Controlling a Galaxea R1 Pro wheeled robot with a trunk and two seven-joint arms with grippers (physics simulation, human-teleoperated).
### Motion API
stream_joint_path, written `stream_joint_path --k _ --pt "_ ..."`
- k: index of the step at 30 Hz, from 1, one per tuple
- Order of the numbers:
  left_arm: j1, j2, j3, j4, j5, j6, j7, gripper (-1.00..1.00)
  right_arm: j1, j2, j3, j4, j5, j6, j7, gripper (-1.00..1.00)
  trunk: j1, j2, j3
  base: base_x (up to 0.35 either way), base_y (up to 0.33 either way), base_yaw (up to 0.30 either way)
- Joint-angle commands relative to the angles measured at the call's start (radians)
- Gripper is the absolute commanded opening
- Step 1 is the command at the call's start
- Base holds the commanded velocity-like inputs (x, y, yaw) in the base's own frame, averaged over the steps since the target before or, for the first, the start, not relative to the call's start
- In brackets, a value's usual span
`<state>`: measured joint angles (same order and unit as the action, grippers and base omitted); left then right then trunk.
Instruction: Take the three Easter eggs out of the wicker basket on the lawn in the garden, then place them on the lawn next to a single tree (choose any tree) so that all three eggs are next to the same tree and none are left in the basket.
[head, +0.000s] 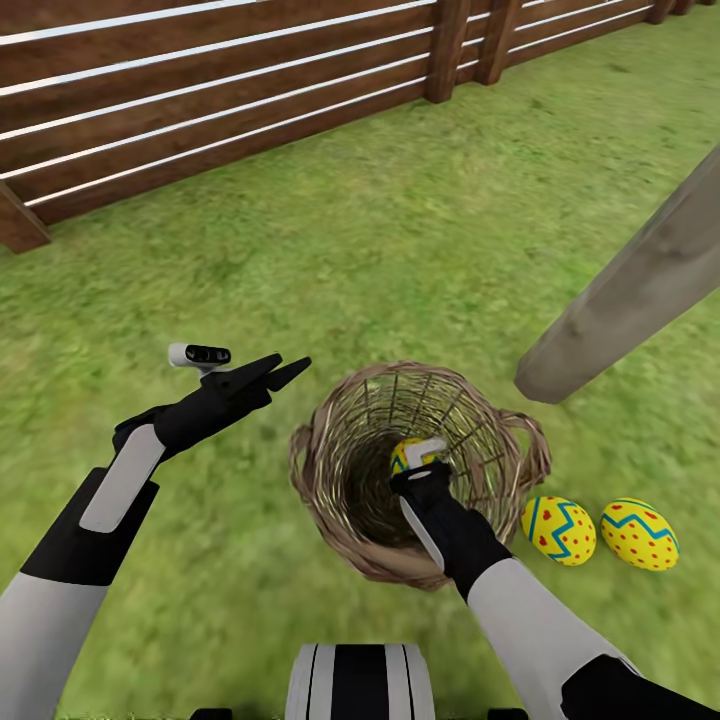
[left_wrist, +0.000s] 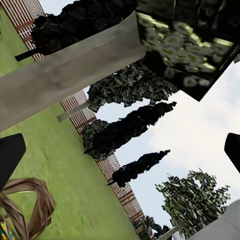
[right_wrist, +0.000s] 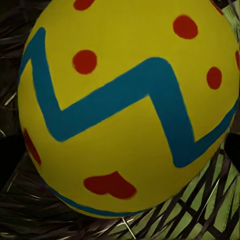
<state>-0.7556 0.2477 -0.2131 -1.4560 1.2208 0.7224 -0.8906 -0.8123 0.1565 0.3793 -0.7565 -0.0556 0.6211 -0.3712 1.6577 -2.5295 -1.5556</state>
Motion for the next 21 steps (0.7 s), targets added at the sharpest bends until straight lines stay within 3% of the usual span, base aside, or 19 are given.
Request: stream_joint_path --k 1,8,14,21 --pt "-0.001 0.001 -0.002 0.0 0.008 0.006 0.001 1.0 -0.001 0.0 0.004 -0.002 -0.006 0.005 -0.008 1.0 0.0 -0.001 -0.005 0.0 0.0 0.0" --pt "-0.001 0.0 -0.002 0.0 0.008 0.006 0.001 1.0 0.001 -0.002 0.003 -0.062 -0.007 0.005 -0.006 1.0 0.001 -0.001 -0.008 0.0 0.0 0.0" --pt "-0.001 -0.001 -0.002 0.0 0.008 0.006 0.001 1.0 0.001 -0.003 0.003 -0.069 -0.008 0.003 -0.006 1.0 0.001 -0.001 -0.008 0.0 0.0 0.0" --pt "-0.001 -0.001 -0.002 0.0 0.008 0.006 0.001 1.0 0.001 -0.003 0.003 -0.069 -0.011 0.003 -0.005 1.0 0.002 -0.002 -0.024 0.0 0.0 0.0"
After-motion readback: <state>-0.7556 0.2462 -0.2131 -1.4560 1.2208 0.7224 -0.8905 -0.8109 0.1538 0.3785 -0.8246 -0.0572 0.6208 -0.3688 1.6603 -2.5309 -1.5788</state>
